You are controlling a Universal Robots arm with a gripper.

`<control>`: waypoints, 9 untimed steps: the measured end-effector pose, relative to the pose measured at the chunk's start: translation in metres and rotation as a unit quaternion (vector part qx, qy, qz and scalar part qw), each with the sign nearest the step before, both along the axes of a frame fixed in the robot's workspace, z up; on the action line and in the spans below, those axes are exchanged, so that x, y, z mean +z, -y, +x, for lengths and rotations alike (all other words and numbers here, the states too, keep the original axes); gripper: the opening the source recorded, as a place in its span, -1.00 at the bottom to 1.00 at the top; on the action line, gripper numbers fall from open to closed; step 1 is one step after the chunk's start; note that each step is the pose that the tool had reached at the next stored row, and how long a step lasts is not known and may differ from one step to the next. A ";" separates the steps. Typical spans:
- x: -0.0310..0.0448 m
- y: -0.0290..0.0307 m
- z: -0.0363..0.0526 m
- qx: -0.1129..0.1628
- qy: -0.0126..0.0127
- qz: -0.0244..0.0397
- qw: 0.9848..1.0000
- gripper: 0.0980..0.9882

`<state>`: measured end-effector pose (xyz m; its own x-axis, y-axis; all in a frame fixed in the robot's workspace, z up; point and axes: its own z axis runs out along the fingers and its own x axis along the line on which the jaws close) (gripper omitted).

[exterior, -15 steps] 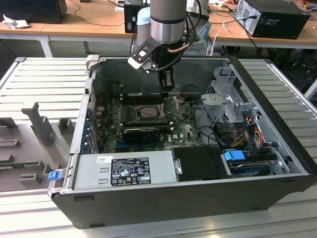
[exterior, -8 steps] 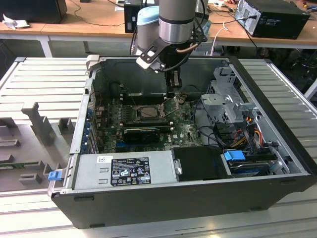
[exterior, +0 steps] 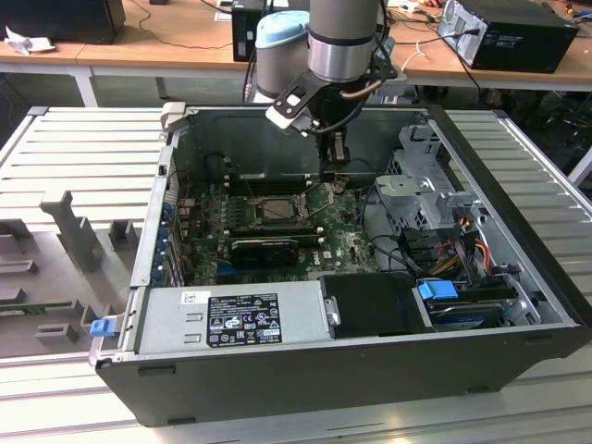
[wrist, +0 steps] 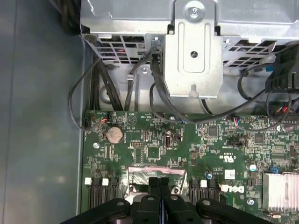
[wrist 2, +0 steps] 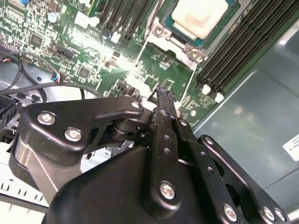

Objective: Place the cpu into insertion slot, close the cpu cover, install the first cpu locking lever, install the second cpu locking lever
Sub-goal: 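Close the cpu cover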

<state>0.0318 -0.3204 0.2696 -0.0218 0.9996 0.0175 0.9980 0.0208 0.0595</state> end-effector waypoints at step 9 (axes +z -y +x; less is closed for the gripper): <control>-0.0125 -0.0001 0.0243 0.000 -0.001 0.000 1.000 -0.98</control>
